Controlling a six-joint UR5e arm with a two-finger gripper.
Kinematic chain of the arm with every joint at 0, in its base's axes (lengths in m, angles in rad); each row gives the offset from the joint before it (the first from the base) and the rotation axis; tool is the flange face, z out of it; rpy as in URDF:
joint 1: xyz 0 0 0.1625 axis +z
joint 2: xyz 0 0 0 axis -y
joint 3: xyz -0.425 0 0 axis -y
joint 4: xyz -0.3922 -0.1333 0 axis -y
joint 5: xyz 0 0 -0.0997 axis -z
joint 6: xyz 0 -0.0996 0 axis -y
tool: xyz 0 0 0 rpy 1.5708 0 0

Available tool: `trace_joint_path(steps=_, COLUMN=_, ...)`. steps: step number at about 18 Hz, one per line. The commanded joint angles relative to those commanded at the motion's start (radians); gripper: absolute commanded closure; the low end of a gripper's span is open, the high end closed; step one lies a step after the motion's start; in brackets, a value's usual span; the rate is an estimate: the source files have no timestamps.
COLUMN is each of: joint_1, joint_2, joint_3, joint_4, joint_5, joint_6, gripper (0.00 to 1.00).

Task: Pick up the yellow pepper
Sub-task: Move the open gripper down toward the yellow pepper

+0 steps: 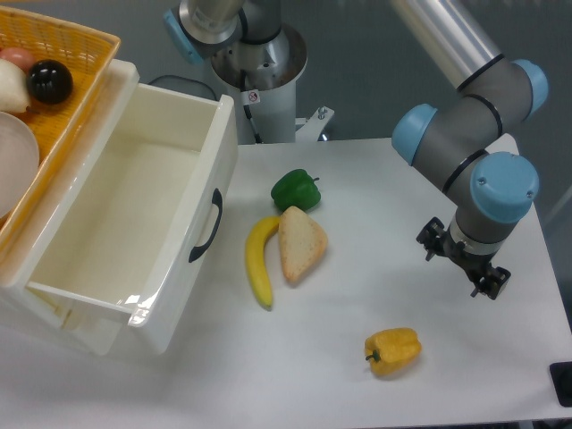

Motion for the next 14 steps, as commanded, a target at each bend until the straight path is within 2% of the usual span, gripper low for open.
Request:
trace_joint_path(steps=5, joint_1=-0.006, joint_2=0.005, joint_3=-0.020, joint_4=0.005, joint_5=-0.005, joint_6=-0.002, gripper=0.00)
trace_joint_path(steps=6, joint_1=-0.006, joint_2=0.006, joint_3=-0.035, joint_4=0.023, joint_5=-0.008, joint_6=-0.002, gripper=0.00)
trace_joint_path(steps=7, joint_1=-0.006, joint_2=0.006, joint_3=-0.067, joint_4=0.067, joint_5=-0.014, joint_6=0.000, gripper=0.00)
trace_joint_path(steps=9, joint_1=-0.006, joint_2=0.008, joint_3=-0.147, joint_4=0.219, joint_5=-0.060, joint_6=-0.011, gripper=0.00)
trace_joint_path(steps=10, joint_1=-0.006, joint_2=0.005, joint_3=-0.155, joint_4=0.245, joint_5=-0.064, joint_6=-0.024, gripper=0.00)
trace_joint_path(steps=14, joint_1=-0.008, joint_2=-0.017, joint_3=-0.104, joint_4=0.242, joint_5=-0.063, joint_6=-0.029, gripper=0.00)
